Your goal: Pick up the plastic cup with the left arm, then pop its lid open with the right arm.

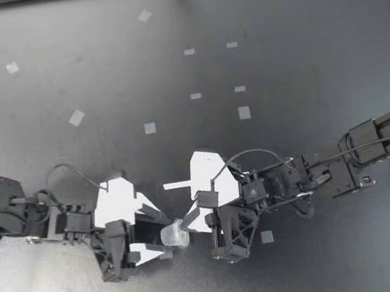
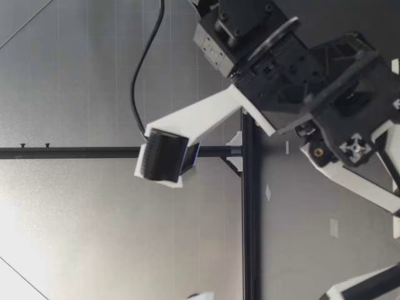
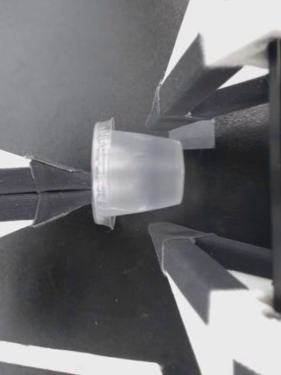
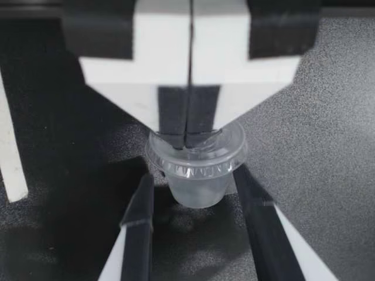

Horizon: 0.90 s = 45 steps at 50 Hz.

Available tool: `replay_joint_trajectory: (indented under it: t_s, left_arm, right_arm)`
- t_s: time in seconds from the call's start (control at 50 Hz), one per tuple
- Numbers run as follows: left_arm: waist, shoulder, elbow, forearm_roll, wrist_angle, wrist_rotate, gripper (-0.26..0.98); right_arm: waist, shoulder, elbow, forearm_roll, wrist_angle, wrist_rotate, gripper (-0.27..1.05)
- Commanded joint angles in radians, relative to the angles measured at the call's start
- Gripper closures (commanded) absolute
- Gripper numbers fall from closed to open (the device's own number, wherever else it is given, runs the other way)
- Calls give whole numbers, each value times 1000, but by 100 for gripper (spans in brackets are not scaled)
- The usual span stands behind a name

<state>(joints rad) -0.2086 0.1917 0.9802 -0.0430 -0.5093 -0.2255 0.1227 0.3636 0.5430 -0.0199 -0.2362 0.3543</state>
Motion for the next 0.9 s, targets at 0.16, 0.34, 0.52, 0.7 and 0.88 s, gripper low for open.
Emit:
replay_joint_trajectory:
  t_s: [0.16, 0.34, 0.52, 0.7, 0.88]
  left_arm:
    - [-3, 0, -57, 0, 98, 15, 27]
    - [-2, -46, -35, 3, 104, 23, 59]
    - [-3, -127, -20, 3, 104, 60, 65]
    - [6, -236, -2, -15, -6, 195, 65]
    - [58, -287, 75, -132, -310, 373, 65]
  right_arm:
    - [3, -29, -8, -2, -3, 2, 84]
    - [2, -71, -2, 0, 37, -5, 84]
    - [2, -218, 64, 0, 51, -8, 84]
    - [-17, -426, 230, 51, -94, 72, 83]
    - [-48, -488, 439, 69, -474, 370, 62]
